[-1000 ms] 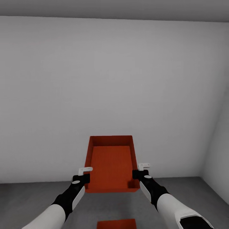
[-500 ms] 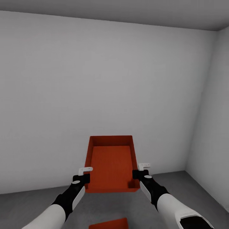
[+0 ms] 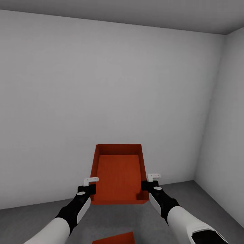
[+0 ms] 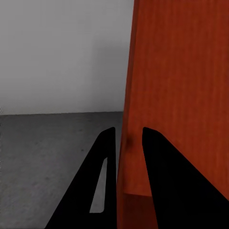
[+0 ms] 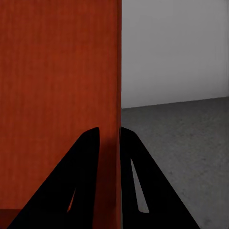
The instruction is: Move the two storage containers from the living room to the garage. In the garage, place one container on the floor and stack the other container on top of it (either order is fine).
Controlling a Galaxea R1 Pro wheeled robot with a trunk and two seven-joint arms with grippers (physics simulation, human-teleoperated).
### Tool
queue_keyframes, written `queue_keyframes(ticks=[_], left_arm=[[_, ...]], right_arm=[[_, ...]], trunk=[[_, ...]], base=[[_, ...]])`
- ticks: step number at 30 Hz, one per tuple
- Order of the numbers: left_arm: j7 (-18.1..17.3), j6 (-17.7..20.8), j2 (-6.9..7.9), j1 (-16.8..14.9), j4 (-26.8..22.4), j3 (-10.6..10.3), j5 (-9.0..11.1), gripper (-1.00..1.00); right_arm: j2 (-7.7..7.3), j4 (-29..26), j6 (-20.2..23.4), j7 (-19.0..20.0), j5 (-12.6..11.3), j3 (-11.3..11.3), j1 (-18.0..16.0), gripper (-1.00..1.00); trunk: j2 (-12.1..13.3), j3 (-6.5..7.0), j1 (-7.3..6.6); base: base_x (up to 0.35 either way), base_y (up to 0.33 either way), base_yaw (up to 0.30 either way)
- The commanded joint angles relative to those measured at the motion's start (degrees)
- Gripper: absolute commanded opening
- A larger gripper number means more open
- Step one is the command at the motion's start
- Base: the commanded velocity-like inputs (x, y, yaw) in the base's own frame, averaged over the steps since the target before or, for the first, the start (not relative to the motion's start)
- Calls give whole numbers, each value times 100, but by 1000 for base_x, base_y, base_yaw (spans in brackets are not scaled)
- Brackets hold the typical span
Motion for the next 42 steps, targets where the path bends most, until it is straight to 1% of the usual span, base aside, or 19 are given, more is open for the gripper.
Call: queue_keyframes(ticks=[1,4,9,15,19,28,29,42], left_arm=[[52,13,-28,-2,-15,-81,93,-100],[63,8,-27,-1,-4,-95,114,-100],[83,8,-19,-1,8,-78,67,-100],[88,8,-18,-1,37,-70,58,-100],[91,8,-17,-1,56,-62,45,-100],[101,1,-22,-1,62,-66,47,-100],[118,0,-22,-1,62,-89,342,-100],[123,-7,-26,-1,64,-89,337,-100]], right_arm=[[1,-3,32,-33,-4,15,2,-100],[-8,-3,13,-35,-9,22,2,-100],[-17,-3,0,-33,-79,79,5,-100],[-18,-13,11,-20,-96,97,1,-100],[-22,-19,2,-13,-92,86,4,-100],[-18,-20,-1,-41,-146,151,3,-100],[-18,-21,-1,-41,56,-51,1,-100],[-27,-21,-1,-42,55,-59,3,-100]], trunk=[[-5,-3,2],[-5,-3,2],[-5,-3,2],[-5,-5,2],[-5,-30,2],[-5,-111,2],[-5,-120,2],[-5,-240,2]], base=[[0,0,0],[0,0,0],[0,0,0],[0,0,0],[0,0,0],[0,0,0],[0,0,0],[0,0,0]])
